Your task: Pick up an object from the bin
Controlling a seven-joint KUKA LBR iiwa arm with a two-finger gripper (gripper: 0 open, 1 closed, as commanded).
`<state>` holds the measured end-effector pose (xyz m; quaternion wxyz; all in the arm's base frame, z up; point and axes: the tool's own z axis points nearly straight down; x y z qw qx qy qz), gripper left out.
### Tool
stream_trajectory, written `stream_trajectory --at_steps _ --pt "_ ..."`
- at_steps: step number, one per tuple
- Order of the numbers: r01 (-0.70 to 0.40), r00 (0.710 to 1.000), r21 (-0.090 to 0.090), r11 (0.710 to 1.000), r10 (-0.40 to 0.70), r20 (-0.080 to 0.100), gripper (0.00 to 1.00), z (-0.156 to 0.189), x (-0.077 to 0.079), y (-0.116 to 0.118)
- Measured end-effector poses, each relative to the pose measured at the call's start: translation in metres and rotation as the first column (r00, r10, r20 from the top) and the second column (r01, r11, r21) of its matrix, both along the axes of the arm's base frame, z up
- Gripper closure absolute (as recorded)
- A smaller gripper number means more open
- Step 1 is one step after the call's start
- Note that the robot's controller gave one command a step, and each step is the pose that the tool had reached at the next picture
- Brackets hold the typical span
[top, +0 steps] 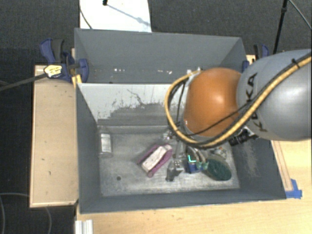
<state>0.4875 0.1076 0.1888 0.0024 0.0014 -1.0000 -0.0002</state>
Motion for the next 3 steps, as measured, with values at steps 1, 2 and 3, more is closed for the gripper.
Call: stream_trajectory --at_steps 1,2,3 --pt "-0.409 0.913 -0.001 0.913 0.409 0.005 0.0 -0.116 0.066 0.017" --pt "-0.518 0.855 -0.001 0.855 0.518 0.011 0.0 -0.088 0.055 0.026" --pt "-0.624 0.781 -0.002 0.781 0.624 0.011 0.0 -0.088 0.063 0.015"
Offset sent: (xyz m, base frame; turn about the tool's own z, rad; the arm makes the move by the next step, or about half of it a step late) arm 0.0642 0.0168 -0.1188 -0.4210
